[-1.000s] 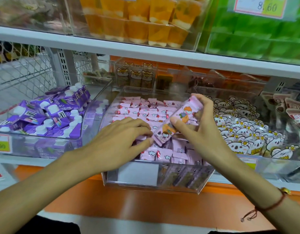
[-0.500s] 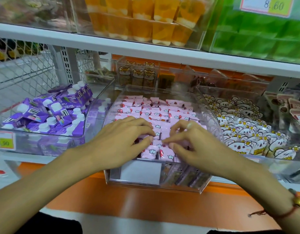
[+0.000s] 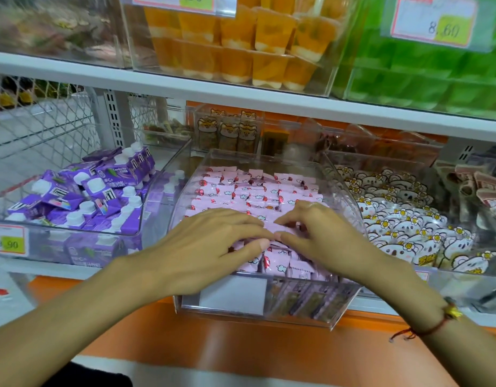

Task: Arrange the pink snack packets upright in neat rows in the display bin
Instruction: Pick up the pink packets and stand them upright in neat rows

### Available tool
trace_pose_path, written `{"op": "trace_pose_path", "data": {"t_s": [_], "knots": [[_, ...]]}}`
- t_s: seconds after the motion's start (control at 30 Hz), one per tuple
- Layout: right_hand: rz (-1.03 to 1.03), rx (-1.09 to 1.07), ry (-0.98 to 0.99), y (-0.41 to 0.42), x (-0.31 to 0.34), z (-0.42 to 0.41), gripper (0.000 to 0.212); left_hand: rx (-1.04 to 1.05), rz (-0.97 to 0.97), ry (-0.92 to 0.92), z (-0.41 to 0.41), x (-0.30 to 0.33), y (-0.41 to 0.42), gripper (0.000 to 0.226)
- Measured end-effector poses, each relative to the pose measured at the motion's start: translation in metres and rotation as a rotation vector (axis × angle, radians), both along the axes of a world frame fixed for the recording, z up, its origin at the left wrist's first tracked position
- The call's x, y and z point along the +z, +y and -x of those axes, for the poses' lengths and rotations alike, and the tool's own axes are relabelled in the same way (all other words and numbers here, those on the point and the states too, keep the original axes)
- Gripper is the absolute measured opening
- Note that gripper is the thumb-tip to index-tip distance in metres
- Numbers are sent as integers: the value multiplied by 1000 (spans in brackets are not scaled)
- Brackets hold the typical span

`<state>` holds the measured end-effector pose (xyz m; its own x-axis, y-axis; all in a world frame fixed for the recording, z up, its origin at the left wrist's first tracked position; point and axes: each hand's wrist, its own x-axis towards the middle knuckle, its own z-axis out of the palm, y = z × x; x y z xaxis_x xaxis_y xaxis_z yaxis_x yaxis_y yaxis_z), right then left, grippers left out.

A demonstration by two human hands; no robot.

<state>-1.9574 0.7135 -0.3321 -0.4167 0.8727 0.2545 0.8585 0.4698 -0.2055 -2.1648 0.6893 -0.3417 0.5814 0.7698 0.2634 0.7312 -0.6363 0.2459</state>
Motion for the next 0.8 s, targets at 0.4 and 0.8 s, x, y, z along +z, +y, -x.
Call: {"op": "trace_pose_path", "data": {"t_s": [0.4,0.8], "knots": [[69,35,332,-1,-2,6,8,12,12,133,1,4,1,42],[-172,-151,1327,-11,22,6,11,220,-60,-407,-3,6,1,30]]}}
